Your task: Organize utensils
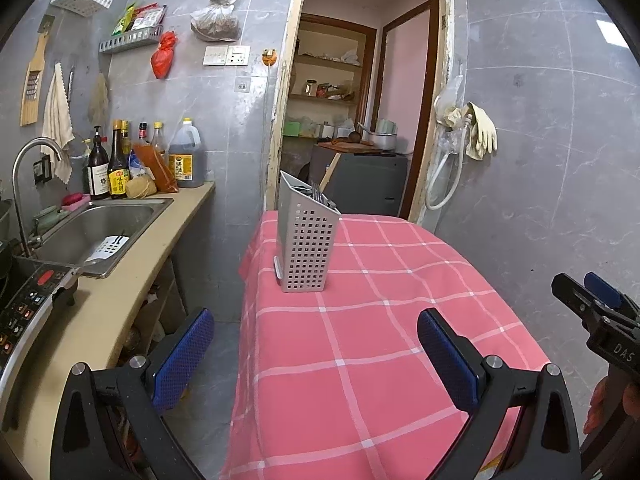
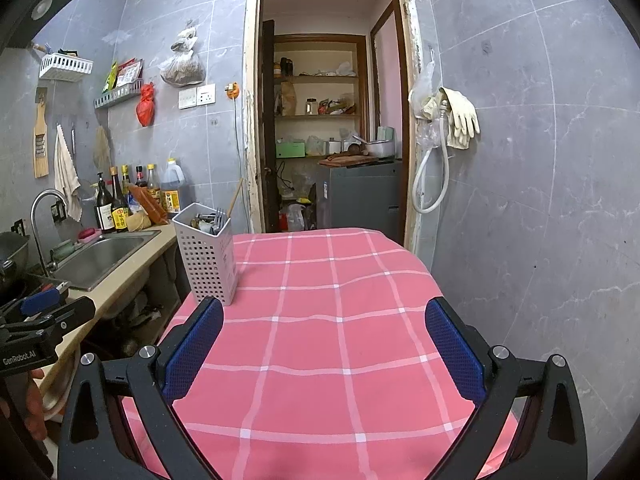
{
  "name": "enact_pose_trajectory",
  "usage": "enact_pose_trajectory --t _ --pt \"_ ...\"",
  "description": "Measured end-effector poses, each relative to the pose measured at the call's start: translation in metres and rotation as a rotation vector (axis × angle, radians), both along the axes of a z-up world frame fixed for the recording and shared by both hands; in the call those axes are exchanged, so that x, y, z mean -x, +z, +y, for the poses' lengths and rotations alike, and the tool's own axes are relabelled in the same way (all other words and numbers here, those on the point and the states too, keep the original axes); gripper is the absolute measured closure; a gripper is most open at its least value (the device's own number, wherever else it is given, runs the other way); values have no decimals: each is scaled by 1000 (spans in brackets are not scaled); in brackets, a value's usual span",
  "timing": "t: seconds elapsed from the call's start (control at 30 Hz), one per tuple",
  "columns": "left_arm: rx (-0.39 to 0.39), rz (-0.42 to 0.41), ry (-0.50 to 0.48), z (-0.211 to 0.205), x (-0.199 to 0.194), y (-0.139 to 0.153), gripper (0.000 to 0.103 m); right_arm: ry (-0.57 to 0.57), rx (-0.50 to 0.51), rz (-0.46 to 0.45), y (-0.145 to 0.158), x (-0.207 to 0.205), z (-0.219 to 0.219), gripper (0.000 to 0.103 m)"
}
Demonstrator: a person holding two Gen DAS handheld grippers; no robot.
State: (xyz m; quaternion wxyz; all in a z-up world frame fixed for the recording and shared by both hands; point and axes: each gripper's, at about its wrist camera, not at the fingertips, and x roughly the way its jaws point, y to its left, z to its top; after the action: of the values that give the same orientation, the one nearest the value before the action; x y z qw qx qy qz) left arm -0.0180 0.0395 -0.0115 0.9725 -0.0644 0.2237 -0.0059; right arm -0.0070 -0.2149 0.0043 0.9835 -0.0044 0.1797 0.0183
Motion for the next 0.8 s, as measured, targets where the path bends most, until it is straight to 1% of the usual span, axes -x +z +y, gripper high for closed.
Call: enact_pose_trajectory --t 0.8 --pt "1 8 -9 -5 3 0 1 -5 -13 2 -2 7 0 4"
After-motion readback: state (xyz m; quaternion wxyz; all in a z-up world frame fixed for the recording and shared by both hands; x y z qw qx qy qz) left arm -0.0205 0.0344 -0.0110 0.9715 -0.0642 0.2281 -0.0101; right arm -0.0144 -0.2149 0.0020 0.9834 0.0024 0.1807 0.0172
